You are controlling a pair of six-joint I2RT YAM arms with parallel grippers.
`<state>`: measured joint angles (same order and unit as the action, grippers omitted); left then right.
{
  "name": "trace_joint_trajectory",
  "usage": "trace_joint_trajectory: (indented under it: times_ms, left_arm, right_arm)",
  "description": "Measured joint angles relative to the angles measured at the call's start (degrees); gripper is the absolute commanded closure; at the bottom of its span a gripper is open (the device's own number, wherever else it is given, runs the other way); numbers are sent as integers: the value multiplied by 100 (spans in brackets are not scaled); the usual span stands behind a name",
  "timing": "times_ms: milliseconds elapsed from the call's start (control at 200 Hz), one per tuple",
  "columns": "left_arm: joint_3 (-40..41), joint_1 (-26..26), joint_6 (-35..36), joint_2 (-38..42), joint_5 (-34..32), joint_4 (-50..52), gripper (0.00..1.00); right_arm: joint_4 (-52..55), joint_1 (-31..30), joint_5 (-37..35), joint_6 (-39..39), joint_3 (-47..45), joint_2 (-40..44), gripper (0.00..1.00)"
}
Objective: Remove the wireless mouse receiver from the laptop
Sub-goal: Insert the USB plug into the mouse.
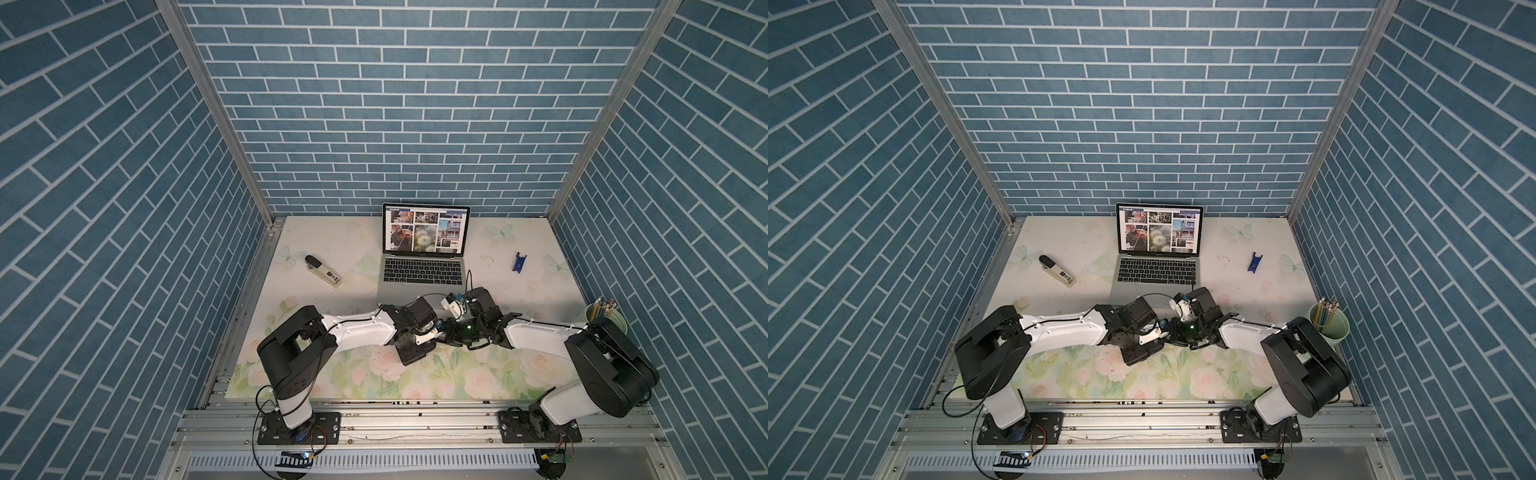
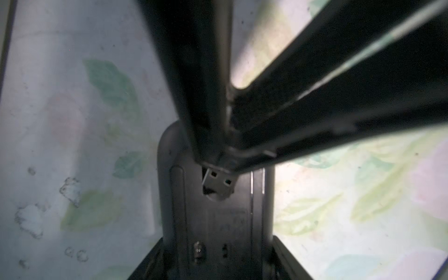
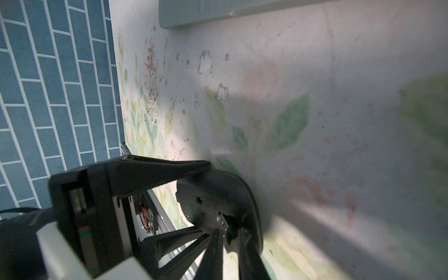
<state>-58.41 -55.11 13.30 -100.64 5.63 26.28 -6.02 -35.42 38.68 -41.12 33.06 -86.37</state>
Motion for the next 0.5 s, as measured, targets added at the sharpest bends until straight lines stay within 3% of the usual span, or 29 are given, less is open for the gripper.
trace_joint_trajectory:
  times_ms: [500]
  left_arm:
    - [-48, 24, -111, -42, 44, 70, 42]
  right_arm:
    - [-131, -4, -4, 0, 90, -133, 88]
